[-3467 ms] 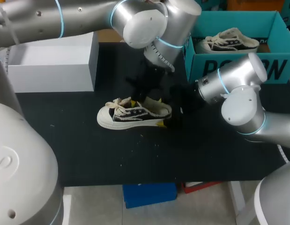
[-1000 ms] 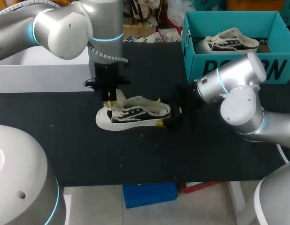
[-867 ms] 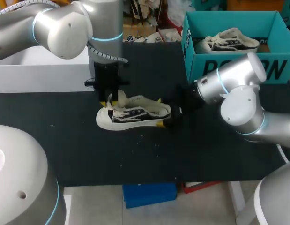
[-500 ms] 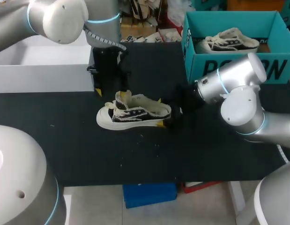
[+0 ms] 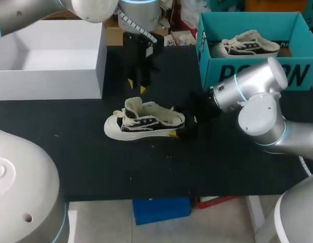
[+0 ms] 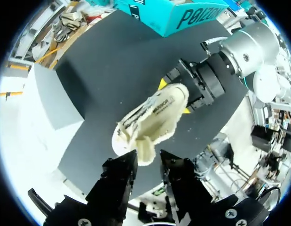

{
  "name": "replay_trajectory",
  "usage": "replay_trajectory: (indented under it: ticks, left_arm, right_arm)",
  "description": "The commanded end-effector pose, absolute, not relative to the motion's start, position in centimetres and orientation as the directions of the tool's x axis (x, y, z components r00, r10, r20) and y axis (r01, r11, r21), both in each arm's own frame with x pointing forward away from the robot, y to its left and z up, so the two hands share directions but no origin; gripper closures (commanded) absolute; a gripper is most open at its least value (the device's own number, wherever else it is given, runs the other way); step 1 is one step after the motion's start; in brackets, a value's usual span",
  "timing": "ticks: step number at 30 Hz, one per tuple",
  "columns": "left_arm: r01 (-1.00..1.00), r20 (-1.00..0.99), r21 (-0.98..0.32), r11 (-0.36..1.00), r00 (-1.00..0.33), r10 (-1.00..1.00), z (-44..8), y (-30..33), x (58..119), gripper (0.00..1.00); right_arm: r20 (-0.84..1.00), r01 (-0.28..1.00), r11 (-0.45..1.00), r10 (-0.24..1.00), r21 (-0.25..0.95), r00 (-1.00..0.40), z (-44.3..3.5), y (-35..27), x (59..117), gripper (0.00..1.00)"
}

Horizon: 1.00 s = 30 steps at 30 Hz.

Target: Take the shoe out of the shoebox, open the shoe tongue, remove and reinsert the insole, then place the shoe into the shoebox

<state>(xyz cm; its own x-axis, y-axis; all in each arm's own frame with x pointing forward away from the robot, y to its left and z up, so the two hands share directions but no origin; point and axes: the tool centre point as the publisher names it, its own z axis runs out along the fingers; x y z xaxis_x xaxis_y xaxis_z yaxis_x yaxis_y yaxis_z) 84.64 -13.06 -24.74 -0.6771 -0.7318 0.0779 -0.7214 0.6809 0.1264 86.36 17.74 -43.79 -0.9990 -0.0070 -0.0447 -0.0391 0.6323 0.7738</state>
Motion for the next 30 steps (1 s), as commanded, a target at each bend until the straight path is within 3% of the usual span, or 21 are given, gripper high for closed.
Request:
replay_trajectory:
  ticks: [1,13,22,30]
  left_arm:
    - [0.102,0.339,0.264,0.959,-0.941,0.007,-25.3,-14.0,86.1,1.00]
    - [0.102,0.339,0.264,0.959,-0.941,0.007,-25.3,-14.0,86.1,1.00]
    - [0.148,0.140,0.009,0.989,-0.979,0.145,-25.8,-12.9,84.7,1.00]
    - [0.144,0.146,-0.018,0.989,-0.979,0.145,-26.0,-12.9,84.7,1.00]
  right_arm:
    - [-0.045,-0.038,0.633,-0.005,0.773,-0.999,-43.9,17.8,86.4,1.00]
    - [-0.045,-0.038,0.633,-0.005,0.773,-0.999,-43.9,17.8,86.4,1.00]
    - [-0.045,-0.038,0.633,-0.005,0.773,-0.999,-43.9,17.8,86.4,1.00]
    - [-0.045,-0.038,0.633,-0.005,0.773,-0.999,-43.9,17.8,86.4,1.00]
